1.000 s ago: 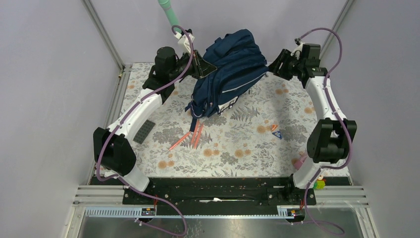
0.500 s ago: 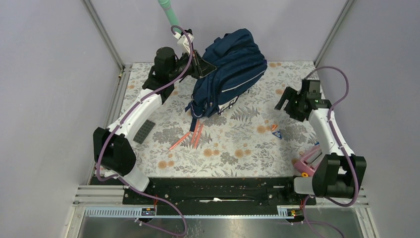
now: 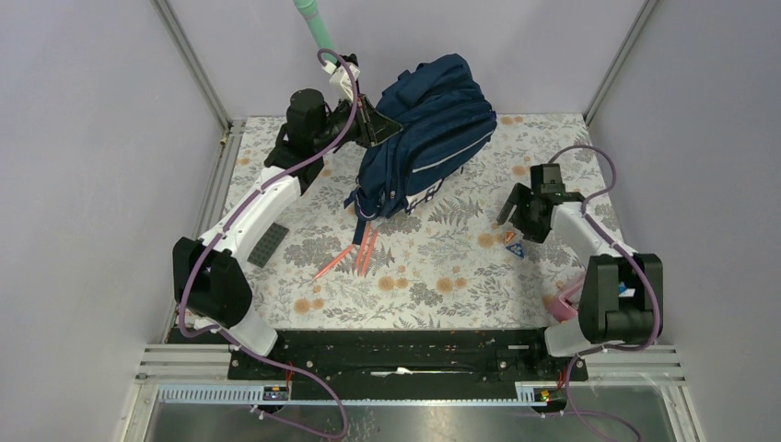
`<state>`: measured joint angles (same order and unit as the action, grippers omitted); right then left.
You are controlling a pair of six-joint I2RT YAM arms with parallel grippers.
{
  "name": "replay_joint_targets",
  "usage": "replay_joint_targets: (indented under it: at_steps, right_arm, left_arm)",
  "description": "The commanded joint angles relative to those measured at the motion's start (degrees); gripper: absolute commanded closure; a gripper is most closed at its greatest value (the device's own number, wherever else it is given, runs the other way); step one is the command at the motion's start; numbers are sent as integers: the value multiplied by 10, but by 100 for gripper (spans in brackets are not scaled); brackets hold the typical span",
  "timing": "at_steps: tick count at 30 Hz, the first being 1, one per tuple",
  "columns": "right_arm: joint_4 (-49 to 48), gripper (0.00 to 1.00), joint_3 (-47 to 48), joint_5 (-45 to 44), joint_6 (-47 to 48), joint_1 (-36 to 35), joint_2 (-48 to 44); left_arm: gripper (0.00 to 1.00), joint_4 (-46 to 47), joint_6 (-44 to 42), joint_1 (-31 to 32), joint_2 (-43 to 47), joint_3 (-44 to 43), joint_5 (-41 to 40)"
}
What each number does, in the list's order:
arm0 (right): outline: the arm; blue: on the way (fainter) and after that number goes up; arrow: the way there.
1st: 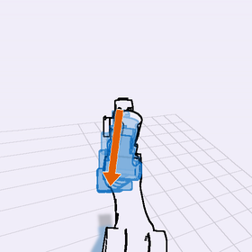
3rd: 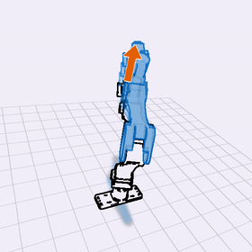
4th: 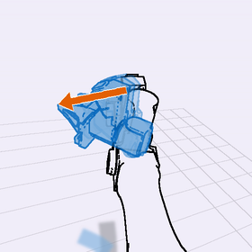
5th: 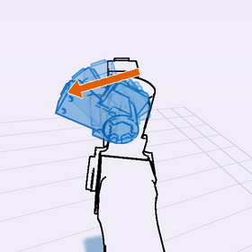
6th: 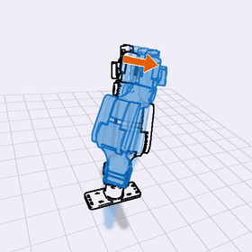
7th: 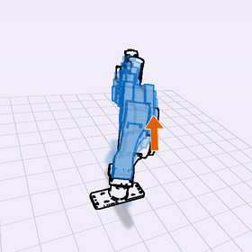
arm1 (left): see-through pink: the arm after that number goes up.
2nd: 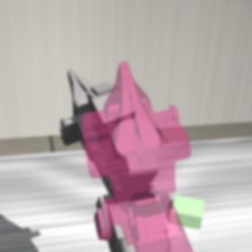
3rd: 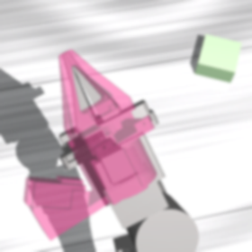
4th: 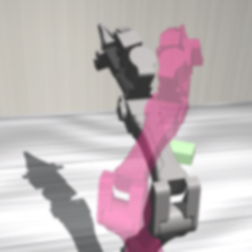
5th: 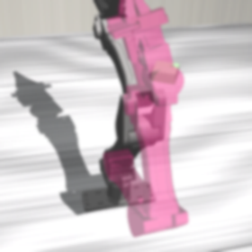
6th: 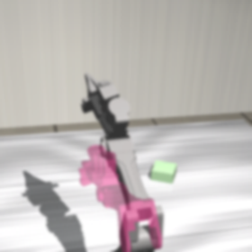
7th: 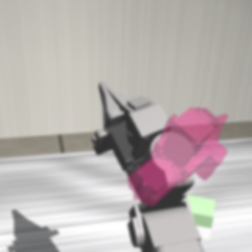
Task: Pack the student bag
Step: Pick up the personal item from the center of the board.
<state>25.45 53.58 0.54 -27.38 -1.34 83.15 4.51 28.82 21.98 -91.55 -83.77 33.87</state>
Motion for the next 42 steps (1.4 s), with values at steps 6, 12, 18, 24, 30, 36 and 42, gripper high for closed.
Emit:
replay_joint_targets:
  at_steps: [6,12,18,24,30,36,42]
  right_arm:
    - [-39,30,28,-87,-46,-24,91]
    - [-49,38,24,-99,-57,-25,114]
    - [-35,46,53,-89,-57,-25,142]
    - [-24,51,65,-91,-61,-39,160]
    - [-13,57,79,-104,-43,-50,170]
    - [-2,64,80,-107,-24,-57,169]
    - [-2,76,62,-85,-13,-57,152]
  left_arm:
    - [100,82,10,-5,39,-11,6]
    - [100,75,2,-5,44,-13,4]
    - [100,75,3,-6,47,-13,3]
    - [100,77,4,-6,48,-16,3]
    - [100,80,5,-6,51,-16,4]
    - [100,78,4,-6,53,-15,3]
    - [100,78,4,-7,55,-15,3]
